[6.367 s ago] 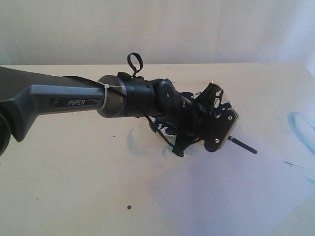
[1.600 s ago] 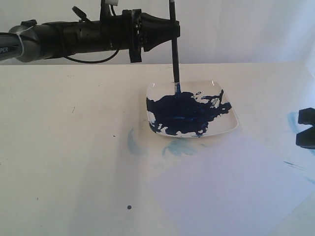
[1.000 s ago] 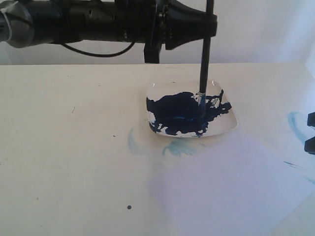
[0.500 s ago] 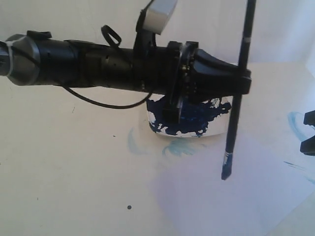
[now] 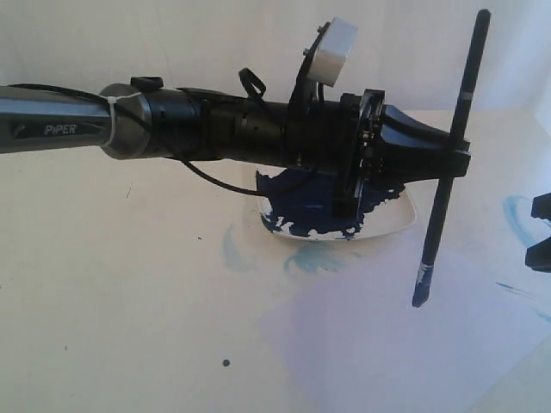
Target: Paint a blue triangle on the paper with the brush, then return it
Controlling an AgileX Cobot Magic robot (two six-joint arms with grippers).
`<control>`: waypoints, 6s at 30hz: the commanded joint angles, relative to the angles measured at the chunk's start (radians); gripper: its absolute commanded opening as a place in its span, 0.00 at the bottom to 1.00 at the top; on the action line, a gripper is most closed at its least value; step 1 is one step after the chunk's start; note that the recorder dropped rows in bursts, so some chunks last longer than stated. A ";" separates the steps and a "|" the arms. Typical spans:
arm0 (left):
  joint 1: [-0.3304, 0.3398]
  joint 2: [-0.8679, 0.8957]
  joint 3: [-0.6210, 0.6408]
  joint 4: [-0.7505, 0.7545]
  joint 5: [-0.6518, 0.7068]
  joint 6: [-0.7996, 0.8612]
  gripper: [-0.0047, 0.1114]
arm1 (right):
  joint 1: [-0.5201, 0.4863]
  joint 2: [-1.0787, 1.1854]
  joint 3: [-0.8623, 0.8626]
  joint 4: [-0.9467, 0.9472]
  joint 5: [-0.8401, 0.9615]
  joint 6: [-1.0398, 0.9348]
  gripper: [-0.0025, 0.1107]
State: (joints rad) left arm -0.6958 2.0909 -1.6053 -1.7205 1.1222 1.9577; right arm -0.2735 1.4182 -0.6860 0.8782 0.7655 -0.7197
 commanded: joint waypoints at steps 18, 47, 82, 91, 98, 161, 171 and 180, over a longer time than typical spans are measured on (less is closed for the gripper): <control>0.035 -0.098 -0.027 -0.002 0.099 -0.083 0.04 | -0.006 0.002 -0.004 0.008 -0.011 -0.011 0.02; 0.070 -0.171 -0.236 0.375 -0.019 -0.521 0.04 | -0.006 0.002 -0.004 0.008 -0.011 -0.011 0.02; 0.074 -0.163 -0.468 1.104 -0.241 -1.239 0.04 | -0.006 0.002 -0.004 0.008 -0.011 -0.011 0.02; 0.054 -0.158 -0.468 1.250 -0.360 -1.299 0.04 | -0.006 0.002 -0.004 0.008 -0.011 -0.011 0.02; 0.013 -0.126 -0.468 1.307 -0.467 -1.317 0.04 | -0.006 0.002 -0.004 0.008 -0.011 -0.002 0.02; -0.057 0.271 -0.867 1.786 -0.993 -2.153 0.04 | -0.006 0.002 -0.004 0.008 -0.013 -0.002 0.02; -0.095 0.275 -0.867 1.729 -1.103 -2.138 0.04 | -0.006 0.002 -0.004 0.008 -0.013 -0.002 0.02; -0.106 0.314 -0.867 2.156 -1.134 -2.582 0.04 | -0.006 0.002 -0.004 0.008 -0.013 -0.002 0.02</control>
State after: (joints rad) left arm -0.7930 2.3941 -2.4683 0.3499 0.0188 -0.5322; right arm -0.2735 1.4182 -0.6860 0.8822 0.7577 -0.7198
